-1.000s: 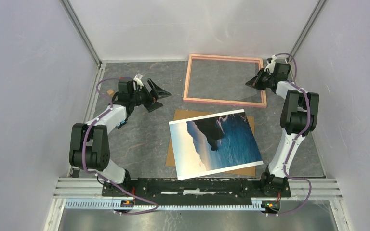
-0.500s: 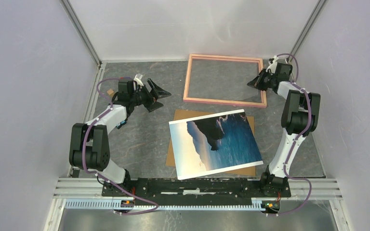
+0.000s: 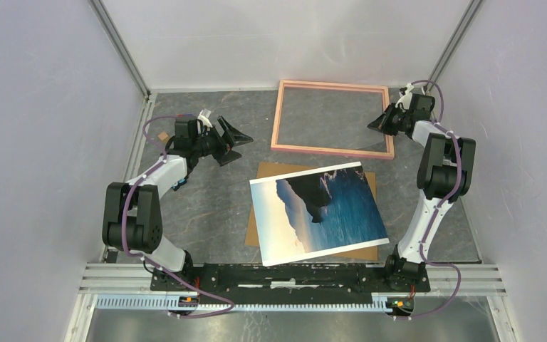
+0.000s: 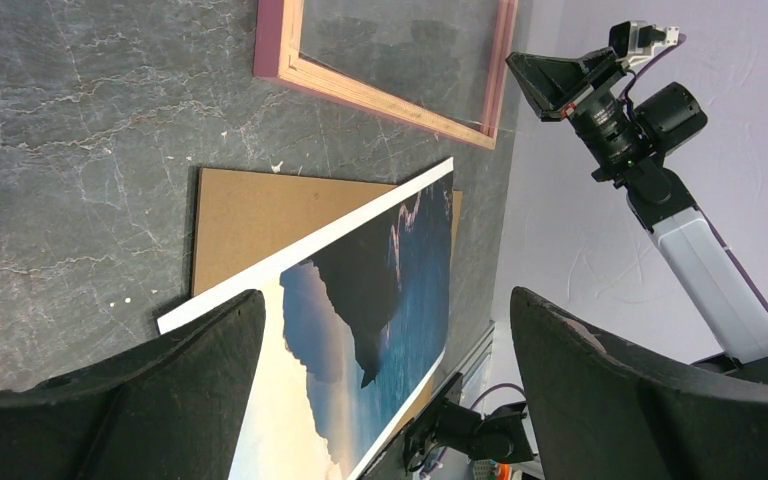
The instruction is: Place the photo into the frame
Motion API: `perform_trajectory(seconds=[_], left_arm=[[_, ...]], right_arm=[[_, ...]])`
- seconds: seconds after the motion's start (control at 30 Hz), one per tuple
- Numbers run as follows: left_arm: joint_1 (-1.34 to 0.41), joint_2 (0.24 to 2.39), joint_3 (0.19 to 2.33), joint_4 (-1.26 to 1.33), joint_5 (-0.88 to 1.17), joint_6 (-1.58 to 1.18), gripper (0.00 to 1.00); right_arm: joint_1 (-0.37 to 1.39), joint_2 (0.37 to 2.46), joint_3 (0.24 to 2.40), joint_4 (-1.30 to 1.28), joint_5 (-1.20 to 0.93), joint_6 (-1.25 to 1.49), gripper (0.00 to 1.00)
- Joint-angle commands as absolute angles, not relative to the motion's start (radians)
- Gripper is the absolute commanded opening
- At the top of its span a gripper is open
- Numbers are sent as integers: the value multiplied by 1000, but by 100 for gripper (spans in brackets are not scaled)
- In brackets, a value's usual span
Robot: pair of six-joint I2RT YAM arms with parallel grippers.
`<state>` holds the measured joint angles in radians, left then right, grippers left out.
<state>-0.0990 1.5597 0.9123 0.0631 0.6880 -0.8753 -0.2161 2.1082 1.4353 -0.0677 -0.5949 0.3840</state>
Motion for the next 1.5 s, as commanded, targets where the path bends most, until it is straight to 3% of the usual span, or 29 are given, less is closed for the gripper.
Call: perform_trajectory(seconds=[0.0,1.47], left_arm=[[-104,1563,916,109,709,-894,97],[-104,1569,907,134,723,-917,97]], right_arm=[[-220,2063,1437,-86,-609,337,0],[-242,2055,1407,-114,-601,311,0]])
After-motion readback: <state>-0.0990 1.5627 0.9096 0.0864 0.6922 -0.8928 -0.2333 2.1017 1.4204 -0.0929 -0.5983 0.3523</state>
